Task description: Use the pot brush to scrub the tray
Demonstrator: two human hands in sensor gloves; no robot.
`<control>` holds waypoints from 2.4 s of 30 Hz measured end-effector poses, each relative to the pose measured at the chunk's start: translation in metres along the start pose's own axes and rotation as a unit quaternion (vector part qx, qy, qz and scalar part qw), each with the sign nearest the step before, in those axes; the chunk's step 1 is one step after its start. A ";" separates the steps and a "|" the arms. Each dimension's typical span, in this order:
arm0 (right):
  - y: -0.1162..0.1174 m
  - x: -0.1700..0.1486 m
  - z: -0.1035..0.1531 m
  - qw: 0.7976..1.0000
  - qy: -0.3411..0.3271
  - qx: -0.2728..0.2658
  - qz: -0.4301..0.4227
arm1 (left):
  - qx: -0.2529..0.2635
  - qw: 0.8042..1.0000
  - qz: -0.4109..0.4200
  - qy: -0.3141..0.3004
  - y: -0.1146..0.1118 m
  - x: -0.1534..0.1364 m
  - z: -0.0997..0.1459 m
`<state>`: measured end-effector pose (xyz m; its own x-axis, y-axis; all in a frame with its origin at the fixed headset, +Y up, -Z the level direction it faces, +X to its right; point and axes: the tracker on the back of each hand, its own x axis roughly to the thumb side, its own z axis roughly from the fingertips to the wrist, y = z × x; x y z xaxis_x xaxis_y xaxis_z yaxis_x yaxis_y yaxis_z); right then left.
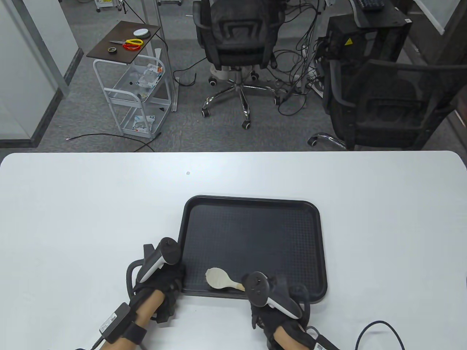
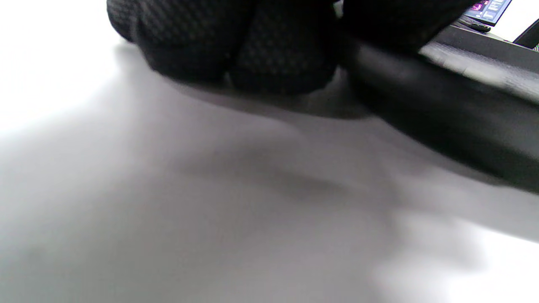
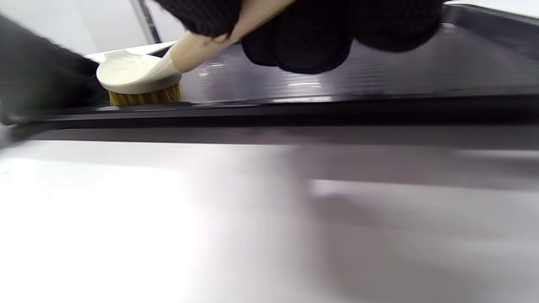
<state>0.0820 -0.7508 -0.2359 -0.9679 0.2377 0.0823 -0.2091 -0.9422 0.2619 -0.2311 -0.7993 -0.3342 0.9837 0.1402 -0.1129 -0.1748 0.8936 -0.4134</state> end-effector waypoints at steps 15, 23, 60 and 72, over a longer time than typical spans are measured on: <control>-0.039 -0.155 0.058 0.986 0.164 -0.012 -0.023 | -0.002 1.000 0.003 0.000 0.000 -0.001 0.000; -0.059 -0.132 0.050 0.987 0.150 -0.059 0.024 | 0.001 1.000 0.000 0.002 0.000 0.000 0.000; -0.019 0.083 -0.157 0.995 0.068 -0.073 0.019 | -0.002 1.000 0.002 -0.001 0.000 0.000 -0.001; -0.049 -0.094 -0.115 0.968 0.237 -0.079 0.005 | -0.001 1.000 0.001 0.001 -0.001 0.000 0.000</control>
<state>0.1674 -0.7541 -0.3671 -0.9175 0.1288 -0.3763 -0.1820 -0.9772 0.1095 -0.2311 -0.8000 -0.3343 0.9834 0.1401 -0.1156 -0.1760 0.8930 -0.4143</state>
